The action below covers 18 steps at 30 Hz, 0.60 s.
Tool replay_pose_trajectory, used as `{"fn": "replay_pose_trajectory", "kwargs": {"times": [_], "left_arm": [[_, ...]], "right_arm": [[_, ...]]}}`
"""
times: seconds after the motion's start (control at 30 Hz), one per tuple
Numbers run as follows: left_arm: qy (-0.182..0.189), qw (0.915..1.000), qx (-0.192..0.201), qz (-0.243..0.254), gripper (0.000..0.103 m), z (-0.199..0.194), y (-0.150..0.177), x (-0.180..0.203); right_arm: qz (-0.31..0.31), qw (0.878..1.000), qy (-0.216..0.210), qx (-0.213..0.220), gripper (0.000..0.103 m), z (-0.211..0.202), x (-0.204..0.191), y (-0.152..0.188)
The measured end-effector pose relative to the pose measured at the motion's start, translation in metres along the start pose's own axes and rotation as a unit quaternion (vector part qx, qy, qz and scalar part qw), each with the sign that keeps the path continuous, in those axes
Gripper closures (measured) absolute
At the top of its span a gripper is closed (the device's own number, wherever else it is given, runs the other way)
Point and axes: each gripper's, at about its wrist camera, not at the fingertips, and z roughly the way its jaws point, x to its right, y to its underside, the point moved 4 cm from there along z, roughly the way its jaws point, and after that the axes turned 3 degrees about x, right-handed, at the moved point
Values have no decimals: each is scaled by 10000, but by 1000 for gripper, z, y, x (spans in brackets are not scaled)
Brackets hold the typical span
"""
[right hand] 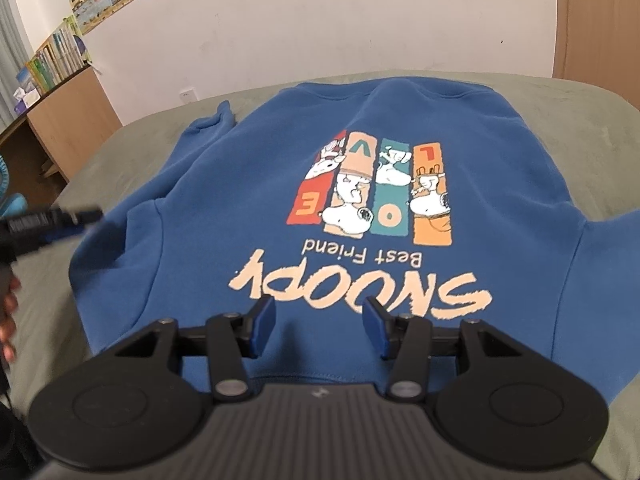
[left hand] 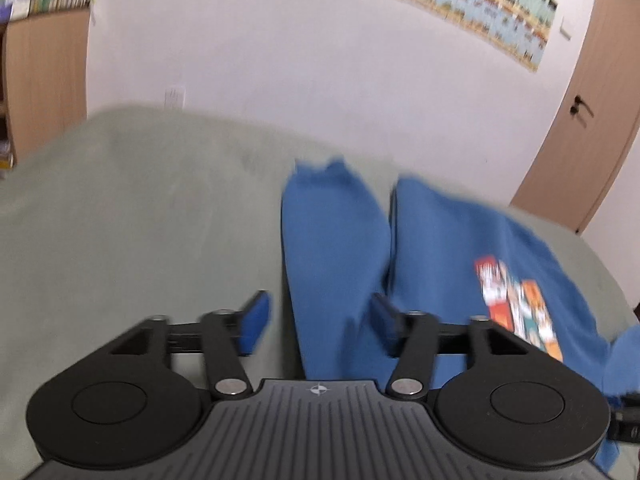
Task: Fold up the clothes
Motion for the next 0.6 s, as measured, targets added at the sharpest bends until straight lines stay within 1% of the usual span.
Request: {"fn": "replay_pose_trajectory", "kwargs": {"times": [0.03, 0.07, 0.17, 0.3, 0.33, 0.4, 0.5, 0.6], "left_arm": [[43, 9999, -40, 137, 37, 13, -11, -2], [76, 9997, -87, 197, 37, 23, -18, -3], [102, 9991, -249, 327, 37, 72, -45, -12], [-25, 9963, -396, 769, 38, 131, -68, -15], [-77, 9961, -419, 778, 38, 145, -72, -17], [-160, 9958, -497, 747, 38, 166, -79, -19], [-57, 9943, -654, 835, 38, 189, -82, -22], [51, 9925, -681, 1014, 38, 201, -81, -21]], "right_arm": [[-3, 10000, -10, 8, 52, 0, 0, -2], [-13, 10000, -18, 15, 52, 1, -1, -3], [-57, 10000, -42, 4, 52, 7, -4, -6], [-94, 9999, -81, -69, 52, 16, -6, -6], [-118, 9999, -78, -92, 52, 19, -6, -7], [-173, 9998, -44, -108, 52, 24, -6, -10], [-142, 9998, -29, -97, 52, 32, -2, -16], [-68, 9999, -47, -92, 52, 39, 2, -23]]}}
